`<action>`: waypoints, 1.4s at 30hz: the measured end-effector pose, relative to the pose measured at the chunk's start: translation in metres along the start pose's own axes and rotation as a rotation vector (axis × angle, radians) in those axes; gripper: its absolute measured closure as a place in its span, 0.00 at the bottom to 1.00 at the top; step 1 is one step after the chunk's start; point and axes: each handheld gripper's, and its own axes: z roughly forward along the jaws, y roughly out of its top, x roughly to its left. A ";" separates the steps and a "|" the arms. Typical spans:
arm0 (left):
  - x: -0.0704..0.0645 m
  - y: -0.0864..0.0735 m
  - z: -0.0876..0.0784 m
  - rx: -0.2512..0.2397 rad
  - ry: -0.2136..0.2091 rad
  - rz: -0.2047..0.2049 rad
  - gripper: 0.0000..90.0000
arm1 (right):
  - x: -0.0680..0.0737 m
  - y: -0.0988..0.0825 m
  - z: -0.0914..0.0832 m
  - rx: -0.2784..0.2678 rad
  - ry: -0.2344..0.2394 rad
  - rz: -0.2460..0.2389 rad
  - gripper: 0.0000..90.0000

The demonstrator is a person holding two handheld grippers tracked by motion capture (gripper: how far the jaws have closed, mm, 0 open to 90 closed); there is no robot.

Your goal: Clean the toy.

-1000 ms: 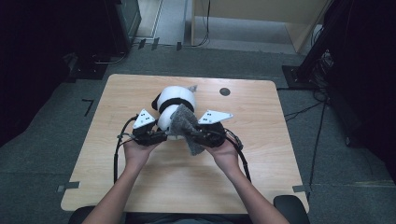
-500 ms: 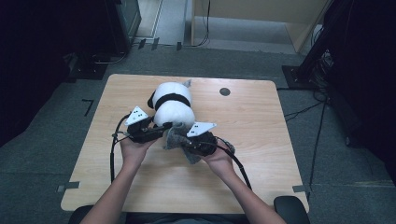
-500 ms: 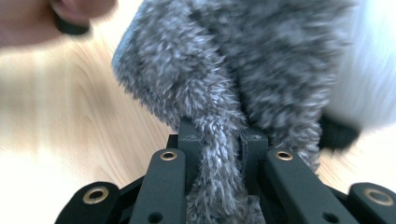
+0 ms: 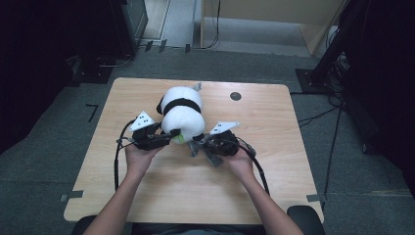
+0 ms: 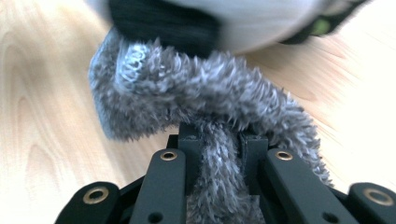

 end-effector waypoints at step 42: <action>-0.009 -0.006 0.005 0.004 0.003 0.005 0.50 | 0.050 0.041 -0.032 -0.165 0.151 -0.024 0.85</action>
